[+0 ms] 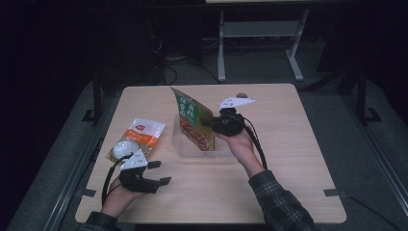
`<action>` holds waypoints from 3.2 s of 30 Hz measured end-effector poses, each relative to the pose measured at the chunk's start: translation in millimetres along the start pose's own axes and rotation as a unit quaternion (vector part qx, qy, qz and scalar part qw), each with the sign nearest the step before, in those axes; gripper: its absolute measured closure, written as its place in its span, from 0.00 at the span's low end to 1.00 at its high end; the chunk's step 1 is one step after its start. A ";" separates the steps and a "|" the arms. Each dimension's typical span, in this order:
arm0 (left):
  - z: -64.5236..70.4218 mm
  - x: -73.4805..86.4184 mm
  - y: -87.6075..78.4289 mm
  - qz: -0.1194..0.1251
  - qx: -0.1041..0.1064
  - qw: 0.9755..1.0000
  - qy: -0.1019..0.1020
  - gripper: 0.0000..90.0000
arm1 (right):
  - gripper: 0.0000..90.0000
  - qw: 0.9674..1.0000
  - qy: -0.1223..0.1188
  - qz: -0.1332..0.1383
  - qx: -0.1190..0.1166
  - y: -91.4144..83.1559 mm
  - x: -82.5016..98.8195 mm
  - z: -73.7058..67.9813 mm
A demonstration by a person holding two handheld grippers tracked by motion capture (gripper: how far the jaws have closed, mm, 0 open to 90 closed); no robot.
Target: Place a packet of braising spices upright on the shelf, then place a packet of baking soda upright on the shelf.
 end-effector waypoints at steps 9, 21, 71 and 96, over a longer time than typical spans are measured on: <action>-0.4 0.5 0.7 0.000 -0.001 1.000 0.000 0.29 | 0.99 1.000 -0.002 -0.010 0.007 10.9 4.6 2.8; -0.3 1.7 1.0 -0.004 -0.001 1.000 0.002 0.28 | 0.76 1.000 -0.011 -0.014 0.014 5.7 6.2 -0.5; -59.7 13.7 -28.1 -0.030 -0.094 0.995 -0.023 0.29 | 0.30 0.991 -0.040 -0.129 0.021 -85.9 168.4 -12.2; -172.5 43.8 -47.0 -0.071 -0.206 0.972 -0.092 0.24 | 0.22 0.989 -0.048 -0.136 0.021 -81.4 177.2 -14.8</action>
Point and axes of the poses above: each handheld gripper's, and its own axes: y roughly forward along the jaws, x roughly out of its underside, z roughly to its right, the point moved 10 cm from there along y, roughly forward along the jaws, and after that the axes turned 8 degrees about y, right-handed, at the moved point
